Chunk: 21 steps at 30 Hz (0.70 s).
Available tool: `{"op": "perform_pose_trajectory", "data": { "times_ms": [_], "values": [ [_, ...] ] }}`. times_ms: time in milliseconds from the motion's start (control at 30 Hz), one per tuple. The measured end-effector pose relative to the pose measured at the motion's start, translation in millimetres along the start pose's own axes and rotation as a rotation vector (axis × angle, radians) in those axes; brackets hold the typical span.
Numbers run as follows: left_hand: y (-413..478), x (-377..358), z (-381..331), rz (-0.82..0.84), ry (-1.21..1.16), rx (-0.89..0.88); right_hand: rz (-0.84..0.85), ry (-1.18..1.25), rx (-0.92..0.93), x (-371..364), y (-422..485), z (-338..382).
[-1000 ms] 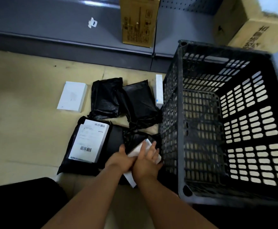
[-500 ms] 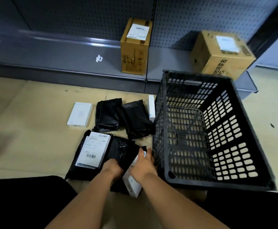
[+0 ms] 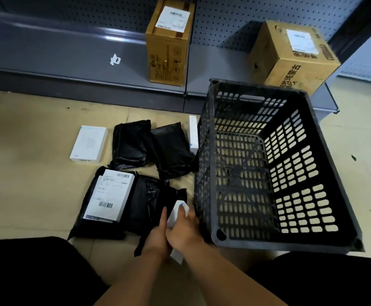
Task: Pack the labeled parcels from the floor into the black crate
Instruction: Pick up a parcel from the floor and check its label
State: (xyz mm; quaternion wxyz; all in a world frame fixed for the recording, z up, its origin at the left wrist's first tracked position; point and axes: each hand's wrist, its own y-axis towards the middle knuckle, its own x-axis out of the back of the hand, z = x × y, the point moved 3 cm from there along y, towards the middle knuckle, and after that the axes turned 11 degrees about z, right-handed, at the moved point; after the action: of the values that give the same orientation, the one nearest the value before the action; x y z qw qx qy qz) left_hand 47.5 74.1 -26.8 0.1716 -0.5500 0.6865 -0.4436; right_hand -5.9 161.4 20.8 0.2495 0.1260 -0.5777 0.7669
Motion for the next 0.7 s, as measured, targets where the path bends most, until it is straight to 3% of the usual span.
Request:
{"op": "perform_pose_trajectory", "data": {
  "times_ms": [167,533,700],
  "values": [
    [5,27,-9,0.026,0.049,-0.051,-0.03,-0.038,-0.016,2,13,4],
    [-19,146,-68,-0.256,-0.068,-0.219,-0.115,0.015,0.208,68,-22,63],
    [-55,178,-115,-0.273,-0.26,-0.391,-0.188,0.297,0.285,117,-38,76]
  ]
}}
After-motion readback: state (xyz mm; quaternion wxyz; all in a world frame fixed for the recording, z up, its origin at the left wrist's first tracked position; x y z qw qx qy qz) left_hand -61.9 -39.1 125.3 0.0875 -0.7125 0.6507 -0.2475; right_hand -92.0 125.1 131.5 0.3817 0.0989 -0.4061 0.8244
